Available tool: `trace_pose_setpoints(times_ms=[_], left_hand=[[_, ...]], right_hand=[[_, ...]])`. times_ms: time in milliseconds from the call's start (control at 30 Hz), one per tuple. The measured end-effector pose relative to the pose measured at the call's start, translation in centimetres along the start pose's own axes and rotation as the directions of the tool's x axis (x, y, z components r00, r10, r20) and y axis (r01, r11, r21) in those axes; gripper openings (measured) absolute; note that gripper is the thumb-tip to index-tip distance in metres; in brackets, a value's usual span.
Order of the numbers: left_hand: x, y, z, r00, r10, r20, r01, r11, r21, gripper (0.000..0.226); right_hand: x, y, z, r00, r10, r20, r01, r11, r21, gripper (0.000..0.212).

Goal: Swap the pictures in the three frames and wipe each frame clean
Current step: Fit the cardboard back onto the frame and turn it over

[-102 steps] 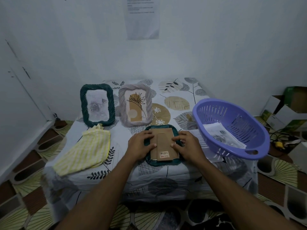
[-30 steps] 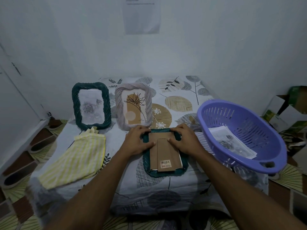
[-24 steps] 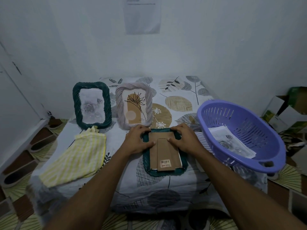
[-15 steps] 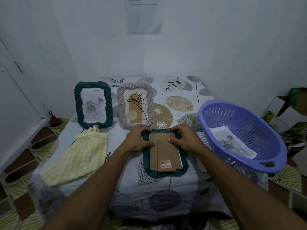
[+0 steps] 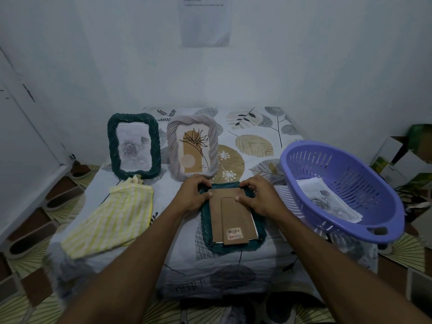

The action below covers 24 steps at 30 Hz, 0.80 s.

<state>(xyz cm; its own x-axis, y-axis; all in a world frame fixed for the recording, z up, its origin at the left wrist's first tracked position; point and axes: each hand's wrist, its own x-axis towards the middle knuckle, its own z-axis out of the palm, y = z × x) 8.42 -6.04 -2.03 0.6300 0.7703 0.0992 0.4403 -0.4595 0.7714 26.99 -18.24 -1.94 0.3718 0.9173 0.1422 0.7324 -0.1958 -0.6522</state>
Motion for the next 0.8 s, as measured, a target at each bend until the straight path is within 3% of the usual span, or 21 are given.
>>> trace_pose_setpoints(times_ms=[267,567,800], left_hand=[[0.5,0.3,0.2,0.999,-0.042,0.012,0.042,0.999,-0.012,0.016],[0.8,0.5,1.2,0.981,-0.086,-0.173,0.087,0.996,-0.003,0.011],[0.9,1.0,0.6,0.987,-0.107,-0.123,0.112,0.993,0.036,0.014]], right_hand=[[-0.2,-0.1,0.0,1.000,-0.012,-0.003,0.012,1.000,-0.005,0.046],[-0.3,-0.2,0.2,1.000,-0.009,-0.015,0.009,1.000,0.013,0.046],[-0.4,-0.3,0.0,1.000,-0.006,0.007,0.006,1.000,0.011,0.047]])
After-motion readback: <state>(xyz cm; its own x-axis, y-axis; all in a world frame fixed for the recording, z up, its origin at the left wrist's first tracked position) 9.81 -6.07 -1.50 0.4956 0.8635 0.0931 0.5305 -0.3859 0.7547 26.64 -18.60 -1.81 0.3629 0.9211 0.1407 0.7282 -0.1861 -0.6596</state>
